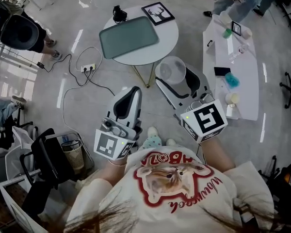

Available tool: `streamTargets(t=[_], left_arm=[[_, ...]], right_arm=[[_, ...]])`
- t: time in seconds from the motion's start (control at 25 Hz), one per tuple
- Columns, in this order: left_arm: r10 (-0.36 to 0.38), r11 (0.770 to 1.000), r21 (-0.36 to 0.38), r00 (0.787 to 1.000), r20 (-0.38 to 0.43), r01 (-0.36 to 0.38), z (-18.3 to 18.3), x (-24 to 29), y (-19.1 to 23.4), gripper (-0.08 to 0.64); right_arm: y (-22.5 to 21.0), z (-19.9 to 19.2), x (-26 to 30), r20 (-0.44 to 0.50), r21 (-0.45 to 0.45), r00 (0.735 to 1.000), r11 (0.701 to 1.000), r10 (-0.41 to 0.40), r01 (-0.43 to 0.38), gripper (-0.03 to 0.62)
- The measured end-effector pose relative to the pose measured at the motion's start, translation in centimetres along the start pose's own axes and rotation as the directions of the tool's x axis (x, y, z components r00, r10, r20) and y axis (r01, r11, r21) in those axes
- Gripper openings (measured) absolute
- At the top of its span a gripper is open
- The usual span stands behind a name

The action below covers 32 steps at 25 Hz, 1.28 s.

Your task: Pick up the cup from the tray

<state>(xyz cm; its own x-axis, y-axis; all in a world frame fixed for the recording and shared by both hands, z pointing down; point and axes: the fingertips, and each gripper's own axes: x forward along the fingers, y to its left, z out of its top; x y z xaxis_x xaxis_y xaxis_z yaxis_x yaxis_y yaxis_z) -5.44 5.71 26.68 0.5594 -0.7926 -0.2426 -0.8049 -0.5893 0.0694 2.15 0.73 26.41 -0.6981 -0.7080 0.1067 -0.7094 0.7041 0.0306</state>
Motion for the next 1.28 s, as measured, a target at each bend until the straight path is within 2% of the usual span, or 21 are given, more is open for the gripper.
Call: streamTargets(t=[0.24,0.6,0.96,1.28], left_arm=[[0.025,1.0,-0.004,1.0,-0.001,-0.025,-0.8,-0.4,-5.5,0.015],[0.045,0.999,-0.001,0.999,0.008,-0.045,-1.4,-0.9,-12.0,0.014],[0.014,1.0,0.01,1.0,0.008,-0.014,0.0,-2.2,-13.8,0.014],[0.001,1.0,0.008,1.0,-0.001,-0.001,0.1,-3.1,-13.4,0.014]], right_arm=[[-0.5,-0.7,-5.2,0.0,-0.015,1.0,1.0,0.021,-0.021,0.301],[-1.8,-1.4,-11.7,0.026,0.011,1.0,1.0,0.016,-0.016,0.301],[-0.7,-0.9,-14.0,0.044,0.041,0.999,0.999,-0.013,0.011,0.301],[-0.5,-0.7,-14.1,0.059,0.057,0.996,0.997,-0.06,0.057,0.301]])
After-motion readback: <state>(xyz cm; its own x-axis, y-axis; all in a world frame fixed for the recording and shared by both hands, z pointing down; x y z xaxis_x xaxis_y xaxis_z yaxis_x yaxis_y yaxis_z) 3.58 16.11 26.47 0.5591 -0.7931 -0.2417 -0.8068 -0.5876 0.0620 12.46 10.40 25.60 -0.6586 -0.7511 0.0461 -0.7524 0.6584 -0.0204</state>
